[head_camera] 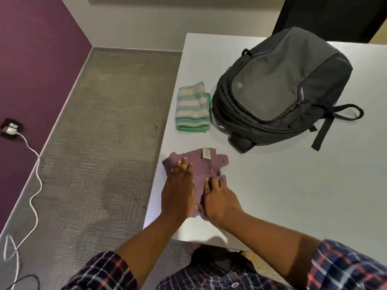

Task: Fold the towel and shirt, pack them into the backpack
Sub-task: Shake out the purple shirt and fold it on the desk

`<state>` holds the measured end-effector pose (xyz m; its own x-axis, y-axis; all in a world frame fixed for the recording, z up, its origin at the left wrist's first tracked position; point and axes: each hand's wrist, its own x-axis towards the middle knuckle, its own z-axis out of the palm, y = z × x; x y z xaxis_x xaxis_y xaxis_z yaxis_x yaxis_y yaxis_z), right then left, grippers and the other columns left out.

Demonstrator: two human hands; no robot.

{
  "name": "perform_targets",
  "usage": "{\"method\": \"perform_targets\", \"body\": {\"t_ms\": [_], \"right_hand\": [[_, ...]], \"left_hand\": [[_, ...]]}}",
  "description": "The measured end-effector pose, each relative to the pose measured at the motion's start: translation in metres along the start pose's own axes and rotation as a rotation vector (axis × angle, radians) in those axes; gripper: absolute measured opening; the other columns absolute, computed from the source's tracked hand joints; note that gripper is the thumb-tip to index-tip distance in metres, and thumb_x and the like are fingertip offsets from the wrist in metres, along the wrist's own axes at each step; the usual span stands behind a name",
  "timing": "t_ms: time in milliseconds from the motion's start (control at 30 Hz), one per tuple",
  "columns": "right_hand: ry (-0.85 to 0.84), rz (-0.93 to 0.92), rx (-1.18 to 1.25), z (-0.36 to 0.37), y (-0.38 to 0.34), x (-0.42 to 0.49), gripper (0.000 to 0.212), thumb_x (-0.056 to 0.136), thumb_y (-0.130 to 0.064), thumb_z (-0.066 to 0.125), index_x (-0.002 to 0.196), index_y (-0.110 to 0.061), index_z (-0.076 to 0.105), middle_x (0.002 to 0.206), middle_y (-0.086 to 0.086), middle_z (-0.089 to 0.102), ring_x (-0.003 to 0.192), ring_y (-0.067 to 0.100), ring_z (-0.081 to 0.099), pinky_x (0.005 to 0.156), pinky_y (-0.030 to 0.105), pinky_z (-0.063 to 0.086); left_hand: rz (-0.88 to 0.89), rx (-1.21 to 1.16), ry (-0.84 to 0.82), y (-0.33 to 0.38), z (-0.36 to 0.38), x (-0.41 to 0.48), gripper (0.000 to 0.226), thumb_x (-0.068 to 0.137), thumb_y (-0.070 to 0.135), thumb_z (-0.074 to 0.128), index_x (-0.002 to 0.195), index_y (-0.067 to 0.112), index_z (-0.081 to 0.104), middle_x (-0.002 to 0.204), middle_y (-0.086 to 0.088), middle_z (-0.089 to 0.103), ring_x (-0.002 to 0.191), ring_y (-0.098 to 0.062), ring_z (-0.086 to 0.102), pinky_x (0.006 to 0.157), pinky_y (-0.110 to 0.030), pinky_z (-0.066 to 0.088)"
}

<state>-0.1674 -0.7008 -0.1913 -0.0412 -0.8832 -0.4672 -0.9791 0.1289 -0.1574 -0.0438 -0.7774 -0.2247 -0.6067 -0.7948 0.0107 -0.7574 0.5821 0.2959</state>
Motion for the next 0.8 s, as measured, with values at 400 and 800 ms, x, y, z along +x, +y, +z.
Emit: {"method": "perform_targets", "body": {"t_ms": [400,800], "right_hand": [[-0.018,0.149,0.084,-0.022,-0.008,0.036,0.076,0.097,-0.055,0.033,0.154,-0.009,0.016,0.158,0.011,0.021,0.145,0.037,0.015,0.103,0.046,0.042],[0.251,0.130,-0.151,-0.094,0.120,0.061,0.069,0.092,-0.041,0.052,0.152,-0.028,0.022,0.165,0.006,-0.006,0.151,0.029,-0.001,0.112,0.046,0.026]], "left_hand": [[0.072,-0.076,-0.131,-0.026,0.012,0.007,0.061,0.097,0.024,0.049,0.150,0.007,0.025,0.159,-0.011,0.022,0.147,-0.029,0.017,0.116,-0.043,0.023],[0.056,0.036,-0.188,-0.024,0.007,0.010,0.057,0.096,0.036,0.033,0.144,0.006,0.040,0.150,-0.011,0.041,0.138,-0.029,0.040,0.113,-0.038,0.029]]}}
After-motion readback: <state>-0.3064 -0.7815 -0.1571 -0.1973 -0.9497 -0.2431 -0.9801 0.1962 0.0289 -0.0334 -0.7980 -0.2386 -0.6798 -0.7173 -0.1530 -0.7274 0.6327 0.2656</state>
